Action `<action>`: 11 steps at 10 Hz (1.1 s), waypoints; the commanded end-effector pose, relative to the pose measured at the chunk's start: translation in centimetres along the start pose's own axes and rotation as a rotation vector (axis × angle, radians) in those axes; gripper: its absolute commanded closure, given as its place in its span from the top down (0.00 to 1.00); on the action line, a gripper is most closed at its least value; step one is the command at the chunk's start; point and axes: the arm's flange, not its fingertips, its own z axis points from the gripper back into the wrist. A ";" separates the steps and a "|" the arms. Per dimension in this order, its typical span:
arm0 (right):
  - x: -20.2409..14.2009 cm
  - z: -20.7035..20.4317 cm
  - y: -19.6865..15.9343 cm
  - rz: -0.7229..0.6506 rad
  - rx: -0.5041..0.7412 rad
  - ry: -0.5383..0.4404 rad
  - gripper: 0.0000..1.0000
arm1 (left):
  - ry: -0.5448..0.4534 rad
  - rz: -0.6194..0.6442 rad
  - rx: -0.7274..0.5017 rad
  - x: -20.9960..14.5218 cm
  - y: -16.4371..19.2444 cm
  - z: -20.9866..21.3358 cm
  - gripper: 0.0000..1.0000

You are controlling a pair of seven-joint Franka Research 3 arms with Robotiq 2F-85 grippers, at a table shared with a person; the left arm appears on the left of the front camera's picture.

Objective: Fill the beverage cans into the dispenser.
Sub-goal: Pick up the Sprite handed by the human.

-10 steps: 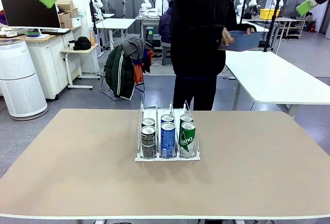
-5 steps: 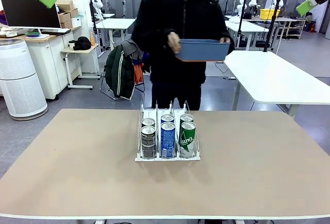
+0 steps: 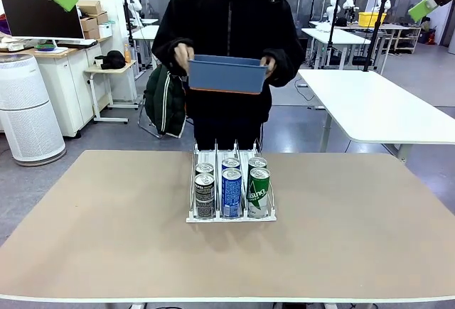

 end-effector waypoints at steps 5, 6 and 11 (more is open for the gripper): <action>0.0 0.0 0.0 0.000 -0.001 -0.001 1.00 | -0.006 0.011 0.001 0.1 0.0 0.0 1.00; 0.0 0.0 0.0 0.000 -0.001 -0.001 1.00 | -0.006 0.011 0.001 0.1 0.0 0.0 1.00; 0.0 0.0 0.0 0.000 -0.001 -0.001 1.00 | -0.006 0.011 0.001 0.1 0.0 0.0 1.00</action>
